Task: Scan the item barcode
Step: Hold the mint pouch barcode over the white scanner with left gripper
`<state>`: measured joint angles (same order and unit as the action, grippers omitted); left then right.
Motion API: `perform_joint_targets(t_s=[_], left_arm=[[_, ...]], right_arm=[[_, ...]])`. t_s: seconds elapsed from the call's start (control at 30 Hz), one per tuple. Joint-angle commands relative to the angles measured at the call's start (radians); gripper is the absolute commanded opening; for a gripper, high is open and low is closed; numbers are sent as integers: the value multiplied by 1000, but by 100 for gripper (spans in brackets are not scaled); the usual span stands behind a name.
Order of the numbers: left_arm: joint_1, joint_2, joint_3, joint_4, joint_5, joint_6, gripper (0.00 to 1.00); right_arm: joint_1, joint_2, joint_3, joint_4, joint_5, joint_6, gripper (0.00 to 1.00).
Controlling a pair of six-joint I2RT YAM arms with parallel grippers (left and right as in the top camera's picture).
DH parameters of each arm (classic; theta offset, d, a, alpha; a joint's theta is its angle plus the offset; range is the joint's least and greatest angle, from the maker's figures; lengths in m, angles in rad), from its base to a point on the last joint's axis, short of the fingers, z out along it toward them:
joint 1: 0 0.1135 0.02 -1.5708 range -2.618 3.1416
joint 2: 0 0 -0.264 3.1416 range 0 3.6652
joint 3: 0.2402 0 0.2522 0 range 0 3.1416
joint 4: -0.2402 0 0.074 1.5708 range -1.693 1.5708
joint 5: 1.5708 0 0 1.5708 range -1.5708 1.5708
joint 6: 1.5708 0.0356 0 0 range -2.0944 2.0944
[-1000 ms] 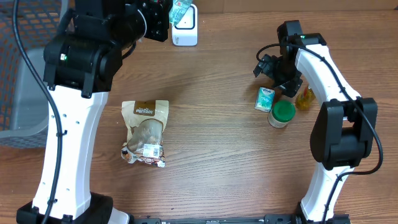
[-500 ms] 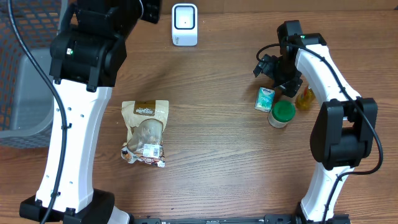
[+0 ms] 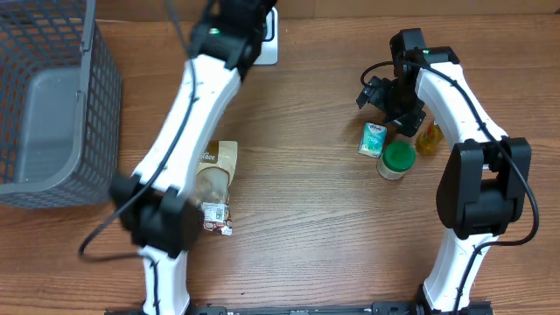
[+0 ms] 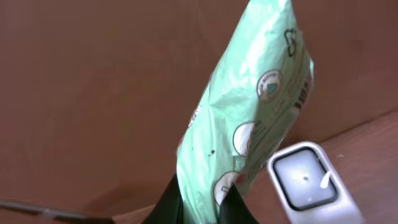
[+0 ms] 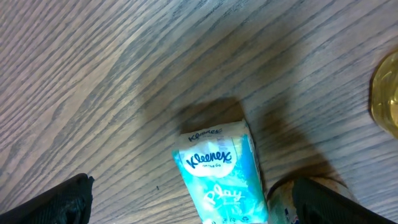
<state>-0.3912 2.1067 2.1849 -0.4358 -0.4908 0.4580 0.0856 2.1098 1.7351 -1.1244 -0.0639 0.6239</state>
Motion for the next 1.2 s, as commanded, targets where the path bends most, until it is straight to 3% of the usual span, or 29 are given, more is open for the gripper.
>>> perform_joint_targets(t_s=[0.0, 0.1, 0.4, 0.73, 1.17], left_arm=[[15, 90, 11, 113, -153, 89, 4], [20, 180, 11, 204, -152, 180, 4], [21, 320, 11, 217, -149, 328, 4], [21, 360, 11, 376, -253, 377, 4], [15, 394, 10, 299, -275, 371, 4]], right_arm=[[-4, -22, 27, 2, -1, -4, 100], [-4, -22, 27, 2, -1, -4, 100], [-4, -22, 27, 2, -1, -4, 100], [-4, -22, 27, 2, -1, -4, 100], [-4, -22, 27, 2, -1, -4, 100]])
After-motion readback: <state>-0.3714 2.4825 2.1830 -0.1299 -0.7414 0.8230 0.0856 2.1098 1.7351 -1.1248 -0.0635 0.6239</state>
